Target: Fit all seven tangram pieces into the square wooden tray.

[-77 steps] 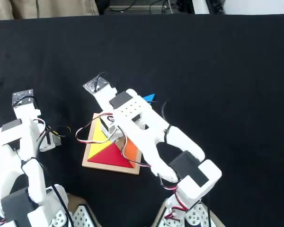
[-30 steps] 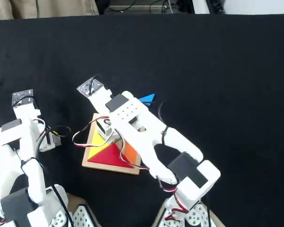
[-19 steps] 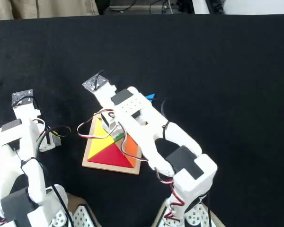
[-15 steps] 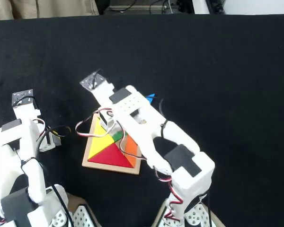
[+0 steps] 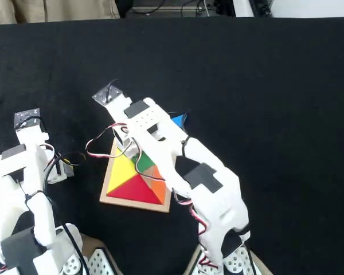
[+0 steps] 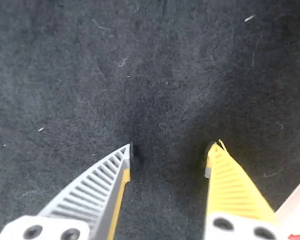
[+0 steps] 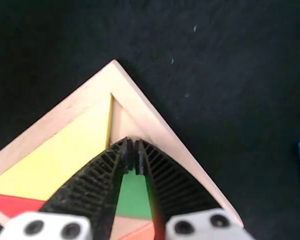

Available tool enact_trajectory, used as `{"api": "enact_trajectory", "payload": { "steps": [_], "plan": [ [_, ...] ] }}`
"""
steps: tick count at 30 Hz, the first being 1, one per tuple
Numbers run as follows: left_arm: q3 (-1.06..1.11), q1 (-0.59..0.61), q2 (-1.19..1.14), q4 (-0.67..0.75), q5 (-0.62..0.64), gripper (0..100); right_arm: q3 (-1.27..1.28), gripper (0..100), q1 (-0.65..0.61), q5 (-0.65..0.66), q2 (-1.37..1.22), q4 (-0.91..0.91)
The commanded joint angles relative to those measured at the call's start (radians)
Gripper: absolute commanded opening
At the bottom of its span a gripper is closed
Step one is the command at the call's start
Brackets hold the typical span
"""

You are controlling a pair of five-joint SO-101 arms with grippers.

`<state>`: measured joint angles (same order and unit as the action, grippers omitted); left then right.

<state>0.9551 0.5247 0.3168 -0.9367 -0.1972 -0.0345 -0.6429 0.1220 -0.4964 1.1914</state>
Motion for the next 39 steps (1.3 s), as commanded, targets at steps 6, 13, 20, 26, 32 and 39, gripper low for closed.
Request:
{"api": "enact_trajectory", "payload": {
  "steps": [6,13,20,26,32,39],
  "plan": [
    [-0.004,0.013,0.011,-0.003,-0.006,25,-0.073,1.1,-0.002,0.011,0.007,0.080],
    [-0.004,0.013,0.011,-0.003,-0.006,25,-0.182,1.1,0.089,0.075,0.177,0.141],
    [-0.004,0.013,0.011,-0.003,-0.006,25,-0.202,16.5,0.299,0.592,0.159,0.258],
    [-0.004,0.013,0.012,-0.003,-0.006,25,-0.318,24.6,0.408,1.057,0.042,0.405],
    [-0.004,0.013,0.012,-0.003,-0.006,25,-0.545,24.0,0.404,1.324,-0.067,0.554],
    [-0.004,0.013,0.012,-0.002,-0.006,25,-0.680,25.6,0.354,1.326,-0.211,0.557]
  ]
}}
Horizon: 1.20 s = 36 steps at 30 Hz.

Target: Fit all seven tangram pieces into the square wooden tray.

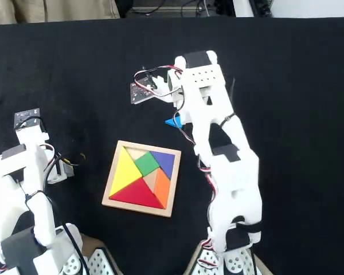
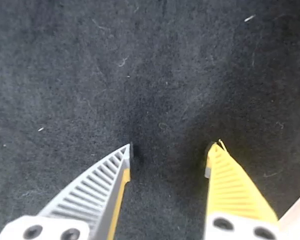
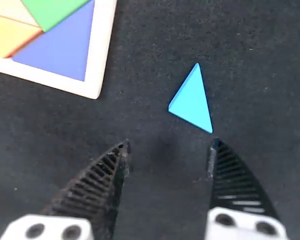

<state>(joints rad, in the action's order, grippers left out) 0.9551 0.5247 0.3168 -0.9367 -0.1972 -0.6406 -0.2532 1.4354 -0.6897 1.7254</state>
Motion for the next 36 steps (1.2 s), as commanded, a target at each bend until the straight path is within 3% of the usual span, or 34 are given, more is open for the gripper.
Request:
{"api": "enact_trajectory", "payload": {
  "steps": [1,23,36],
  "plan": [
    [-0.004,0.013,0.012,-0.002,-0.006,25,-0.076,27.3,-0.040,0.012,-0.036,0.023],
    [-0.004,0.013,0.011,0.000,-0.006,25,-0.119,28.6,-0.037,0.012,-0.214,-0.089],
    [-0.004,0.013,0.011,0.002,-0.006,25,-0.119,28.6,0.034,0.063,-0.274,-0.143]
  ]
}}
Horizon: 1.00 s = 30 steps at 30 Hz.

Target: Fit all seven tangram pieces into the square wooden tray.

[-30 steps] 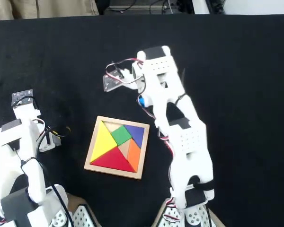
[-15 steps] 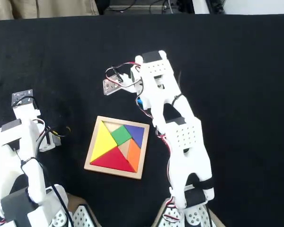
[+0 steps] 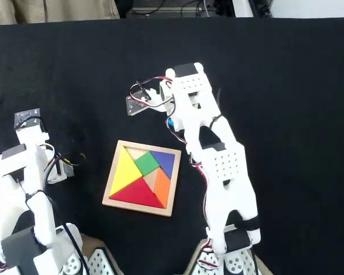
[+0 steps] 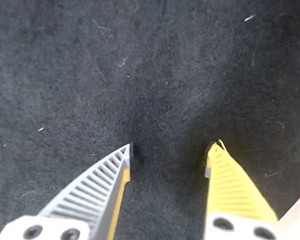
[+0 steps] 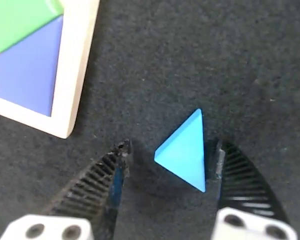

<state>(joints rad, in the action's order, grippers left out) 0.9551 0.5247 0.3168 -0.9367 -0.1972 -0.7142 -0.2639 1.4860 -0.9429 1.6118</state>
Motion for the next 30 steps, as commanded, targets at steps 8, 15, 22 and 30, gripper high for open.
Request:
{"api": "enact_trajectory", "payload": {
  "steps": [8,15,22,30],
  "plan": [
    [-0.004,0.013,0.011,0.002,-0.006,25,-0.097,28.3,0.054,0.098,-0.030,0.061],
    [-0.004,0.013,0.011,0.000,-0.006,25,-0.105,4.4,0.052,0.098,-0.084,0.034],
    [-0.004,0.013,0.011,0.002,-0.006,25,-0.125,9.3,0.038,0.097,-0.094,0.041],
    [-0.004,0.013,0.011,0.002,-0.006,25,-0.186,10.8,0.031,0.028,-0.093,0.091]
  ]
}}
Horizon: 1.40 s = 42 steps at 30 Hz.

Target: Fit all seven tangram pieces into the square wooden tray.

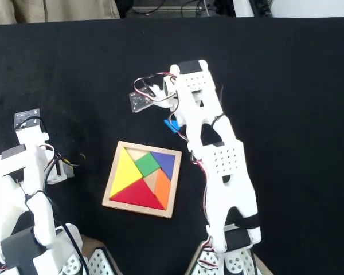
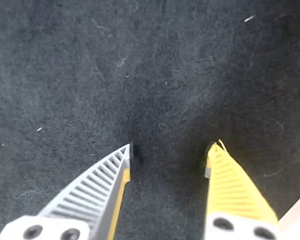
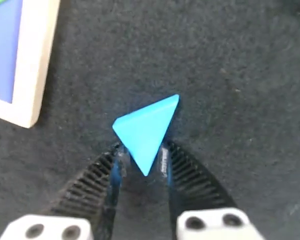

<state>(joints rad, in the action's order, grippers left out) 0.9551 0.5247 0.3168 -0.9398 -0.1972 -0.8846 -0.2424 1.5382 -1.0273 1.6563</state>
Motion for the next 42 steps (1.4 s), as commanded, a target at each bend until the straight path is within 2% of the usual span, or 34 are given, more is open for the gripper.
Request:
{"api": "enact_trajectory", "payload": {
  "steps": [1,5,7,16,26,32,42],
  "plan": [
    [-0.004,0.013,0.011,0.005,-0.006,25,-0.031,13.5,0.005,-0.026,-0.010,0.075],
    [-0.004,0.013,0.012,0.005,-0.006,25,-0.058,24.7,0.002,-0.094,-0.008,0.104],
    [-0.004,0.013,0.012,0.005,-0.006,25,-0.062,26.9,-0.011,-0.118,-0.008,0.106],
    [-0.004,0.013,0.012,0.005,-0.008,25,-0.061,26.9,-0.095,-0.212,-0.016,0.103],
    [-0.004,0.013,0.012,0.005,-0.009,25,-0.090,26.9,-0.089,-0.213,-0.070,0.089],
    [-0.004,0.013,0.012,0.005,-0.009,25,-0.119,26.9,-0.110,-0.336,-0.074,0.089],
    [-0.004,0.013,0.012,0.005,-0.009,25,-0.113,26.8,-0.106,-0.339,-0.077,0.078]
  ]
}}
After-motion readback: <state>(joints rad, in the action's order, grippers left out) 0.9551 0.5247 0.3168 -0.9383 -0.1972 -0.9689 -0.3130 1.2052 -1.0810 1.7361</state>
